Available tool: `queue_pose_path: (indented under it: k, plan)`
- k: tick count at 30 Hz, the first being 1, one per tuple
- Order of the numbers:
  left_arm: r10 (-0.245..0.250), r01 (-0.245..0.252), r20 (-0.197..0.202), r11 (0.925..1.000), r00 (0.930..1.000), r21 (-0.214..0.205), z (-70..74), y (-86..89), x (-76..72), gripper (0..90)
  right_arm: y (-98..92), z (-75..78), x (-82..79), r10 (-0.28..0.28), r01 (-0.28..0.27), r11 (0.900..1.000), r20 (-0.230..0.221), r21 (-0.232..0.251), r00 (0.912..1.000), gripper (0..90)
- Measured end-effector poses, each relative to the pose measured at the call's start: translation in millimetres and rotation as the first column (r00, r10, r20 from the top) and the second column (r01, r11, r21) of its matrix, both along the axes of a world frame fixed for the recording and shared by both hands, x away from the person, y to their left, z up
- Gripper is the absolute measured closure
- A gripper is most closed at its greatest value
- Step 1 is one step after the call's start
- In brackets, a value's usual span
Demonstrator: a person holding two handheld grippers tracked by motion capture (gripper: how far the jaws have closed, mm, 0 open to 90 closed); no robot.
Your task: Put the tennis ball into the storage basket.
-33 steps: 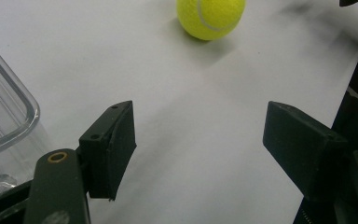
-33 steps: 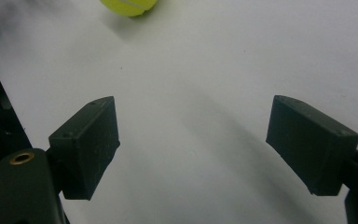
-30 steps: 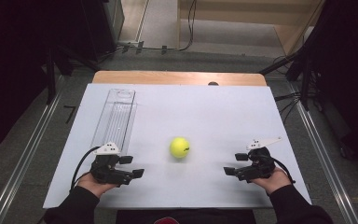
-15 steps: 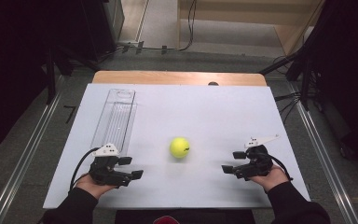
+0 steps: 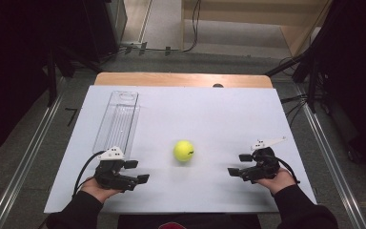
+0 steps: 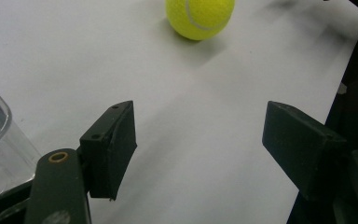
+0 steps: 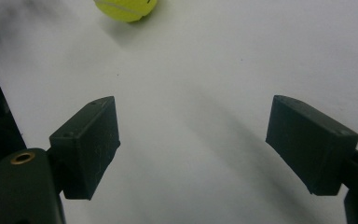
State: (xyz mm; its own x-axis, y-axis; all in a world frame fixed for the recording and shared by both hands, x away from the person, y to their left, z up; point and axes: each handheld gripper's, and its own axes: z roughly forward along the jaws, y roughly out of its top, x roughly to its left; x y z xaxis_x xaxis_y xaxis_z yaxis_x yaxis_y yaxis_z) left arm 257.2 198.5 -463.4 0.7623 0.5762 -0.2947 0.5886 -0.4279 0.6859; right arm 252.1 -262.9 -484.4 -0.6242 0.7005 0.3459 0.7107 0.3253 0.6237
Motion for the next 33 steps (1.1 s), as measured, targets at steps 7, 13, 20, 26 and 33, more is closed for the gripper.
queue_pose_path:
  k: [7,13,20,26,33]
  plan:
    - [0.023,-0.023,0.002,0.9997,0.9997,0.000,-1.3,-0.6,5.3,26.1,0.4,-1.9,-0.4,-0.003,0.003,1.0000,0.000,-0.003,1.0000,15.1]
    - [0.033,-0.033,0.026,0.9993,0.9991,0.016,0.6,-0.5,4.2,26.1,0.4,-3.3,-1.0,-0.010,0.010,0.9999,0.000,-0.003,1.0000,15.1]
    - [0.048,-0.049,0.032,0.9986,0.9983,0.019,1.6,0.5,4.6,26.1,1.5,-2.7,-1.3,-0.015,0.016,0.9999,0.014,-0.006,0.9998,15.1]
    - [0.043,-0.044,0.035,0.9989,0.9984,0.016,1.9,-0.8,4.6,26.0,0.4,-1.0,-4.3,-0.023,0.023,0.9997,0.025,-0.008,0.9994,15.1]
    - [0.057,-0.057,0.016,0.9983,0.9982,0.010,-2.4,6.0,3.5,26.0,9.3,3.9,2.1,-0.007,0.007,1.0000,0.032,-0.001,0.9994,15.1]
